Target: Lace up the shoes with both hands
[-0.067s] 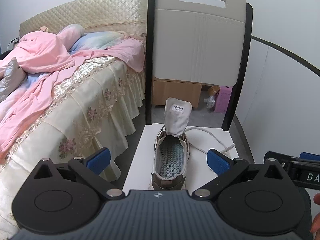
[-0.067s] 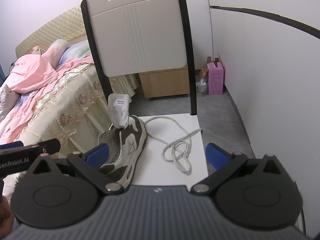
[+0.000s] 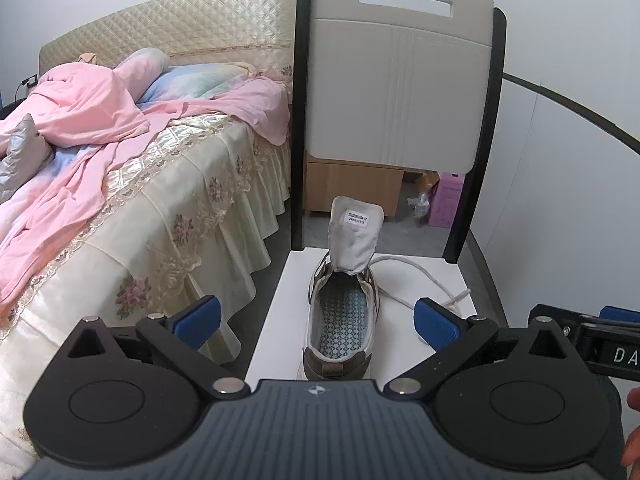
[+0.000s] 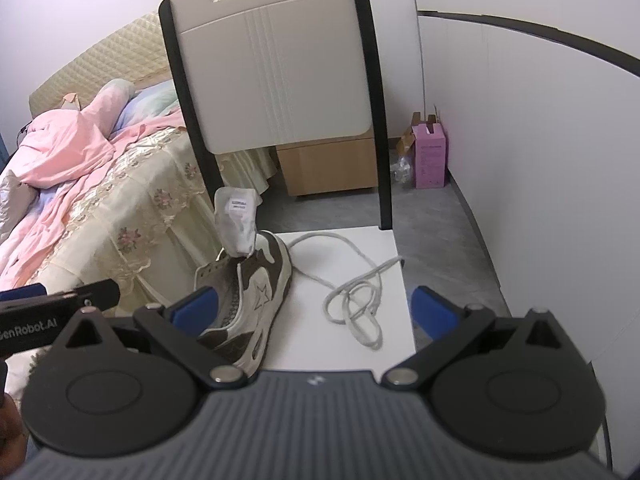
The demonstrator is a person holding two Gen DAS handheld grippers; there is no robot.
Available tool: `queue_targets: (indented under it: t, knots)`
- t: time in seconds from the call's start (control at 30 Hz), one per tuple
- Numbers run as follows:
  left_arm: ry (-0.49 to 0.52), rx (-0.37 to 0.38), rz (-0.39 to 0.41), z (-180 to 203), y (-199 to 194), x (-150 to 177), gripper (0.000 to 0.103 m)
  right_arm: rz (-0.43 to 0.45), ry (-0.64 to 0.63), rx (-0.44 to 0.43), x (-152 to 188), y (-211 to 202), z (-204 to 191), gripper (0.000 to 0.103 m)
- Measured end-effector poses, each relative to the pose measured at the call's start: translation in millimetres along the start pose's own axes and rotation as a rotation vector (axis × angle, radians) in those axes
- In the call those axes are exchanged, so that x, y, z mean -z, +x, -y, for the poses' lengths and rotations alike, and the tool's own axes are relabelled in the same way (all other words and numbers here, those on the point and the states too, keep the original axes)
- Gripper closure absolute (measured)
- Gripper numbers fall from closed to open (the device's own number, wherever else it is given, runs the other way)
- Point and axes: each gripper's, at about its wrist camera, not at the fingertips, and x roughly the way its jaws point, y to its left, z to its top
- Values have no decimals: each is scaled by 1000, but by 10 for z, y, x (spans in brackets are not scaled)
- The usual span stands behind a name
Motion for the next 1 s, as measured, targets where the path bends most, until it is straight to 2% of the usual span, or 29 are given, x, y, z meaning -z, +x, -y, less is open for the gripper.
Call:
queue_targets:
  t: [0.07,0.13,0.23,1.0]
  knots:
    - [-8,-7,0,0,29,1,0,1,-5,2,-1,10,-7,0]
    - [-22,15,34,-33,-11,35,0,3,-10,5,-2,20,-14,0]
    - [-21,9,-15,-53,78,-20,0,4,-18,9,-4,35,-24,0]
    - [-1,20,4,-96,190,-12,0,2,-24,13,-24,80,-78,0]
